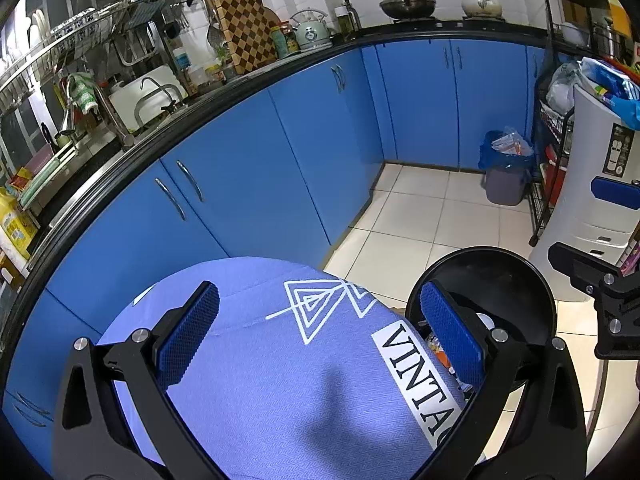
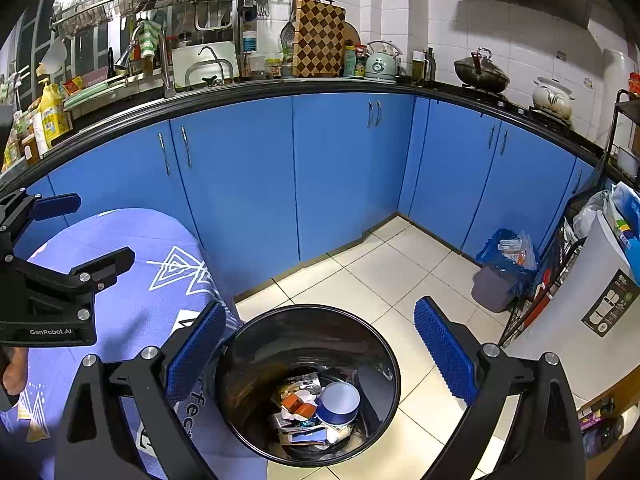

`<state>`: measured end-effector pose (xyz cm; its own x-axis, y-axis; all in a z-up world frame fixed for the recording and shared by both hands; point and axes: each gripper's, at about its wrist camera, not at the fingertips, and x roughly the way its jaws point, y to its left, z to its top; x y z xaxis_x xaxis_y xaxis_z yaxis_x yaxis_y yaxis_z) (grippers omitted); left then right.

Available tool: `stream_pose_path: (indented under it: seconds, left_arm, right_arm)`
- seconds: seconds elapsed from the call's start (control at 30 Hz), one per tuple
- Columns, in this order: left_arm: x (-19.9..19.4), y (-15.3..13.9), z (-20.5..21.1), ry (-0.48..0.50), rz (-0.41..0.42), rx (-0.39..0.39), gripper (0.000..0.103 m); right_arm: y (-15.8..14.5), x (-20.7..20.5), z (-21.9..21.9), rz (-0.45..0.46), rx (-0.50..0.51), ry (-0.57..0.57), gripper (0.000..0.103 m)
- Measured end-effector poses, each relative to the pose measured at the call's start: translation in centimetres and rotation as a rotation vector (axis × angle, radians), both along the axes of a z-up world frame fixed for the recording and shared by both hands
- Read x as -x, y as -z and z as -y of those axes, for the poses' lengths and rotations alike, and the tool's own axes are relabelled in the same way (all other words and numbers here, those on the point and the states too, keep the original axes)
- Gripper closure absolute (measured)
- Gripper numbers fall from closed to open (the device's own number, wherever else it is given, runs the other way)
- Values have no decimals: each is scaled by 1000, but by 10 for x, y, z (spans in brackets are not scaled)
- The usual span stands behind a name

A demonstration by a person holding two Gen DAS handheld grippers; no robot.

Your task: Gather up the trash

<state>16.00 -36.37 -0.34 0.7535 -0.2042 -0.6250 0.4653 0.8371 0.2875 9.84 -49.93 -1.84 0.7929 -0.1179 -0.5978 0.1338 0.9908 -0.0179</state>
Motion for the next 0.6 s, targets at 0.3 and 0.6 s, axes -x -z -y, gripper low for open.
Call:
stream_pose_path:
  seconds: [0.3,0.6]
  left_arm:
    - [6,2,3,5,16,-7,4]
    - [4,0,-1,35,-12,22,4]
  right_arm:
    - [0,0,-1,-3,0,0,10]
    - [1,0,-2,-2,1,0,10]
